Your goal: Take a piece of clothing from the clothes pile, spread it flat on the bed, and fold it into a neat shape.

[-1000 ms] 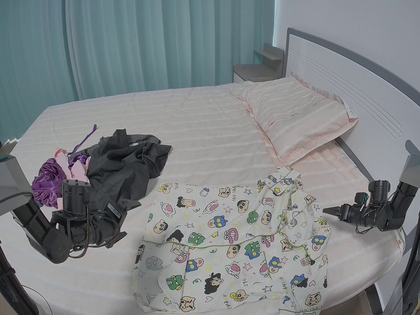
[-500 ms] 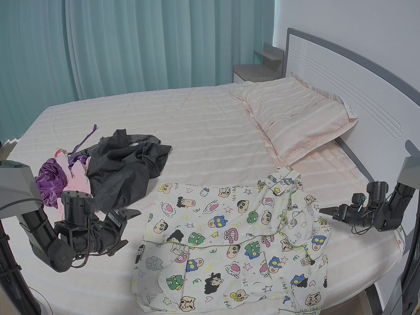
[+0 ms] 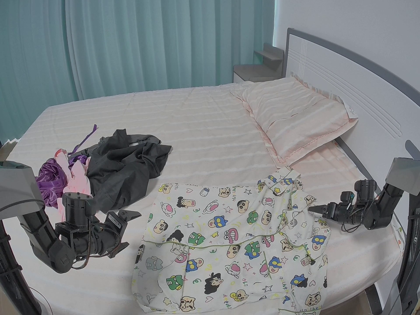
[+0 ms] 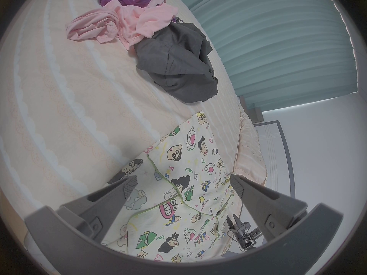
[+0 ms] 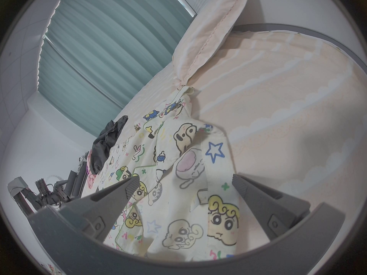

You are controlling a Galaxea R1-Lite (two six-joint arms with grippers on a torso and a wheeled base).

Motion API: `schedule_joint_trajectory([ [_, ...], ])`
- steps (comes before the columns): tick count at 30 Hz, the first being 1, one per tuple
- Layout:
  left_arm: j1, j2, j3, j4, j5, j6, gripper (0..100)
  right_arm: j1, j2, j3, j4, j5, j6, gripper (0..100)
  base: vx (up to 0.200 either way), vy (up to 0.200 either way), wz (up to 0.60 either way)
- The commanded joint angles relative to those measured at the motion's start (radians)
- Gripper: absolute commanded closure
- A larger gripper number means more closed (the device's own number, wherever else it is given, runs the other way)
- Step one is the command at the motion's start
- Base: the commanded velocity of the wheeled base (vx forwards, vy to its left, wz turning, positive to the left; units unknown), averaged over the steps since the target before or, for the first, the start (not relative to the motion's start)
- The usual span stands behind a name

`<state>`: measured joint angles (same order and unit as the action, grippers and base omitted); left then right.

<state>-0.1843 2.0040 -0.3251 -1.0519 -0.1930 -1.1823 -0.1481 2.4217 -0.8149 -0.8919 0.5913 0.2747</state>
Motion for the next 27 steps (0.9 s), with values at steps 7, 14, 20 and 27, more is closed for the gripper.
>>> schedule_joint_trajectory([
  [7,-0.003,0.005,0.001,0.000,0.004,0.000,0,-0.025,0.010,-0.027,0.001,-0.010,0.026,0,0.000,0.000,0.00],
  [14,-0.003,0.007,0.003,0.000,0.006,0.000,0,-0.007,0.043,-0.033,0.008,-0.024,0.024,0,0.000,0.000,0.00],
  [20,-0.003,0.007,0.001,0.000,0.004,-0.002,0,0.001,0.056,-0.035,0.011,-0.027,0.024,0,0.000,0.000,0.00],
  [27,-0.003,0.004,0.003,0.000,0.006,0.000,0,0.010,0.063,-0.043,0.008,-0.027,0.029,100,0.000,0.000,0.00],
])
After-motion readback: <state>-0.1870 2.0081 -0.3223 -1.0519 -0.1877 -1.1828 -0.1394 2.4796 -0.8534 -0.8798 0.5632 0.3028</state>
